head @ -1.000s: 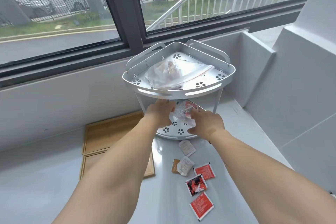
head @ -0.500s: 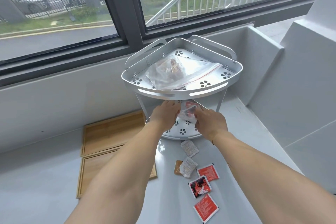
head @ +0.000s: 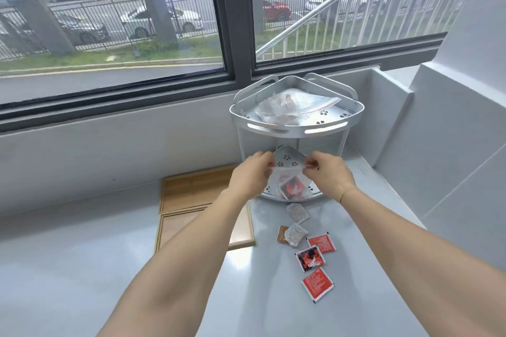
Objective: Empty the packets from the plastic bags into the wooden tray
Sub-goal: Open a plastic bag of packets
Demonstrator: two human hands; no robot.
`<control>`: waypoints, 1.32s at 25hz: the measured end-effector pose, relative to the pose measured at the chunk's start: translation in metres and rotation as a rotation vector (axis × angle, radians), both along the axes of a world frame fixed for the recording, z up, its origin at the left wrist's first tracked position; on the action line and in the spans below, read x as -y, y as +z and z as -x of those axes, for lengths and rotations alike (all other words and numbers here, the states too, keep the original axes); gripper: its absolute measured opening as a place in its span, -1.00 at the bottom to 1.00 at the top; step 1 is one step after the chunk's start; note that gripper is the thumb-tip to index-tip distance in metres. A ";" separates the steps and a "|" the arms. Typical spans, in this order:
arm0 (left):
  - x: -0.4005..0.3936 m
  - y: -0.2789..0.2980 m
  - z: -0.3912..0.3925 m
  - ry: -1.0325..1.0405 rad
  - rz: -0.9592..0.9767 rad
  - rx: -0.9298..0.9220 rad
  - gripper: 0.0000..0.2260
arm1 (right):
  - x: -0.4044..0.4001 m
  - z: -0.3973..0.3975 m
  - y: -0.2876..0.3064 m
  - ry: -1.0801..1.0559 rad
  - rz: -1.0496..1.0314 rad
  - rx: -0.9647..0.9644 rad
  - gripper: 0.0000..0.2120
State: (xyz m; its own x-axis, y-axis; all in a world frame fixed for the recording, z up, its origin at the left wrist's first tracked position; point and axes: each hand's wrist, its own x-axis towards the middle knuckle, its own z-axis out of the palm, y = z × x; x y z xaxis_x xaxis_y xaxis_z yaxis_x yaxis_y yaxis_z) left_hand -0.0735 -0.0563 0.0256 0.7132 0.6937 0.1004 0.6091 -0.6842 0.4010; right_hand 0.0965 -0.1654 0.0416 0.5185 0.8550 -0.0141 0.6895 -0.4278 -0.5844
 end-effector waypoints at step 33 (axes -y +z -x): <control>0.220 -0.039 0.250 0.736 1.142 0.443 -0.65 | 0.186 0.256 -0.096 0.478 -0.427 0.030 -0.95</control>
State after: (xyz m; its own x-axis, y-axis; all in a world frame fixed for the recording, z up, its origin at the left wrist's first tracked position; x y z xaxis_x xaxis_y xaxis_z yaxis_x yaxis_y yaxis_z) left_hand -0.3238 -0.2759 -0.0132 0.2191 0.7363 -0.6401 0.3582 0.5495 0.7548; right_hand -0.1591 -0.3509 -0.0541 0.0739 0.9191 0.3870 0.7650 0.1967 -0.6132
